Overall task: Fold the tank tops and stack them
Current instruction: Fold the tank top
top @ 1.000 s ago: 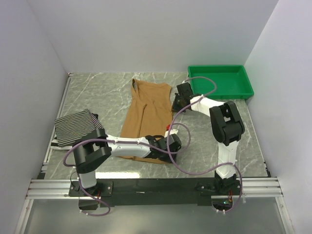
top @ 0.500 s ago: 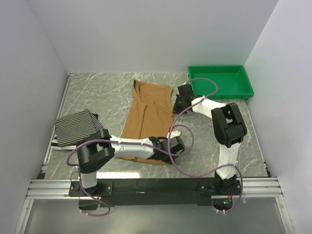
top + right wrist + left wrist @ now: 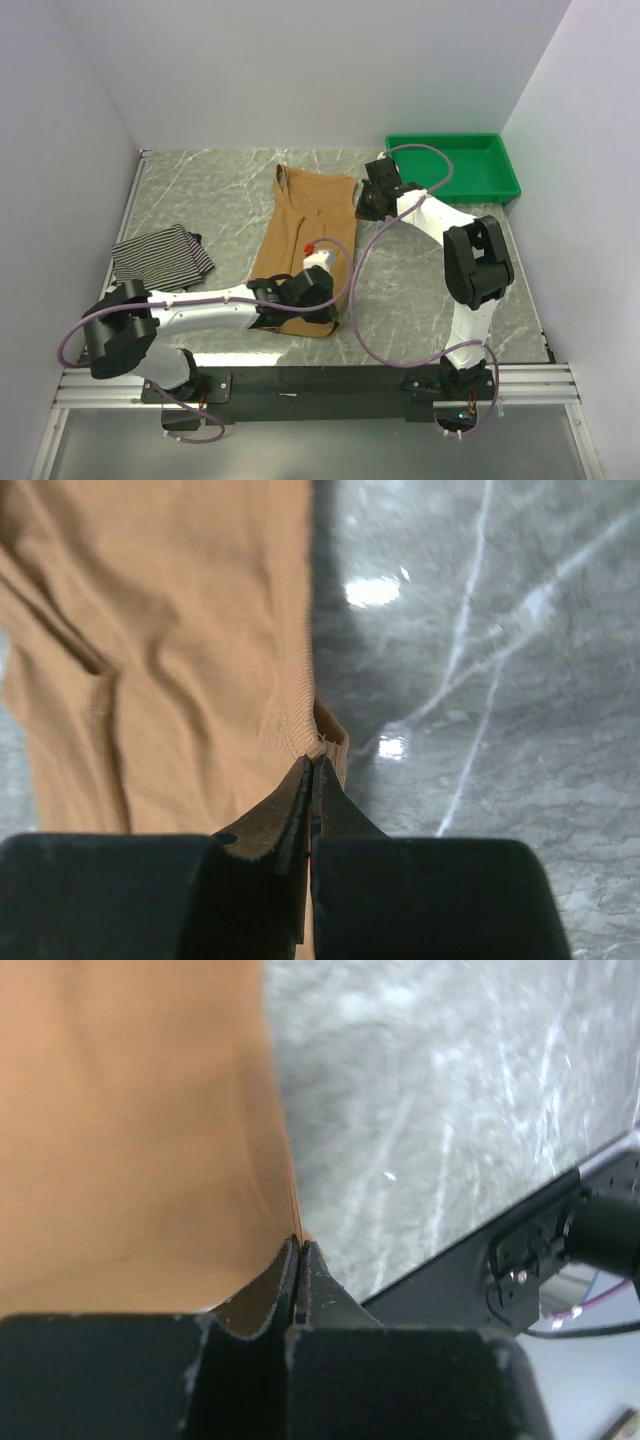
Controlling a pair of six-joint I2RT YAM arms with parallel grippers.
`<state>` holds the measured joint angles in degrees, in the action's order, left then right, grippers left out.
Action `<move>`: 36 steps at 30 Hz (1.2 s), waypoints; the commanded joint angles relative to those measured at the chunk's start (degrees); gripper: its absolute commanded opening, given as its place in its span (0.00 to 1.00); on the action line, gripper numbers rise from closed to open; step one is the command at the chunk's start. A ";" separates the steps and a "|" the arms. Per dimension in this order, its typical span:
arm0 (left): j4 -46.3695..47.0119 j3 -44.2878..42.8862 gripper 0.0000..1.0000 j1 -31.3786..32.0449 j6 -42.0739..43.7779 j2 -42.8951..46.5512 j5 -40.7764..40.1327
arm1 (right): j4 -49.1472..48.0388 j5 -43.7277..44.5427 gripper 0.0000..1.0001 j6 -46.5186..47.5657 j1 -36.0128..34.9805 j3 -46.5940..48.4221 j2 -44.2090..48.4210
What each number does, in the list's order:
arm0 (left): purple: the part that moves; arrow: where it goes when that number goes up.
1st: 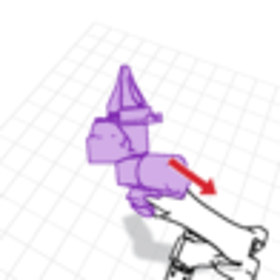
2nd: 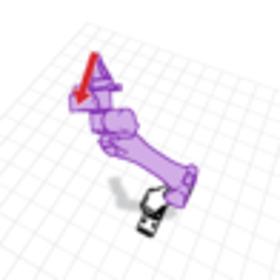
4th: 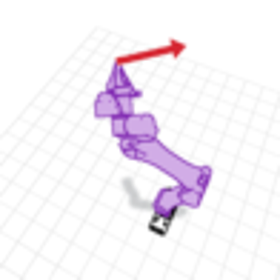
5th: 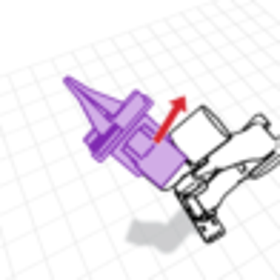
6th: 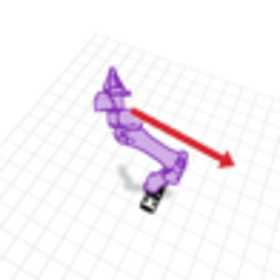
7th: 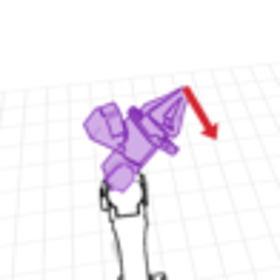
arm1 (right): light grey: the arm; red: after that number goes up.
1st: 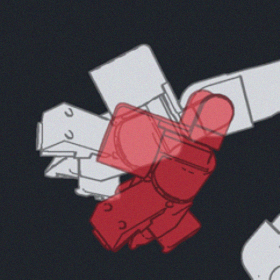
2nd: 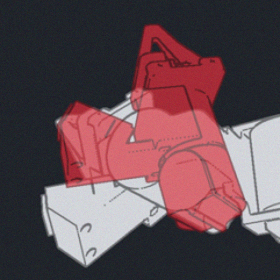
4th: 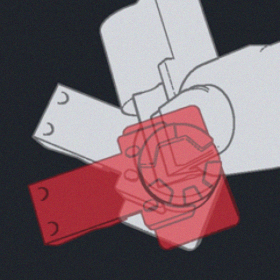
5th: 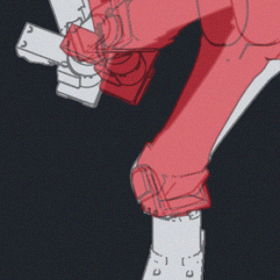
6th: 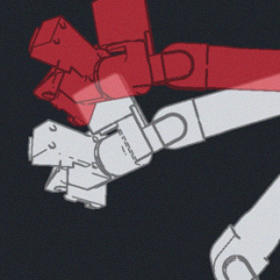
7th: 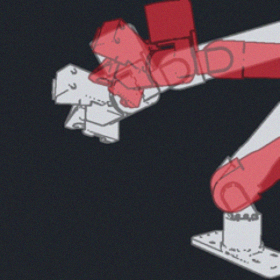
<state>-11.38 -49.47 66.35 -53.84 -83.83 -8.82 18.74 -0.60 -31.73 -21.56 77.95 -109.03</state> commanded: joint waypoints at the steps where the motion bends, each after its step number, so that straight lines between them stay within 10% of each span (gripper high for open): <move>1: 3.64 3.67 0.00 -2.80 -3.19 3.32 2.14 | 1.56 1.39 0.00 0.88 -1.64 5.18 0.32; 18: -13.22 14.23 0.01 -9.57 -12.69 19.93 -0.76 | 12.81 5.61 0.00 0.96 -10.60 32.95 -19.02; 36: -19.39 16.60 0.01 -15.81 -10.58 20.82 3.98 | 11.49 3.51 0.00 2.72 -12.71 36.22 -23.42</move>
<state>-29.95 -33.76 51.16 -65.56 -62.85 -7.49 31.68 2.96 -30.20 -33.65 111.35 -131.79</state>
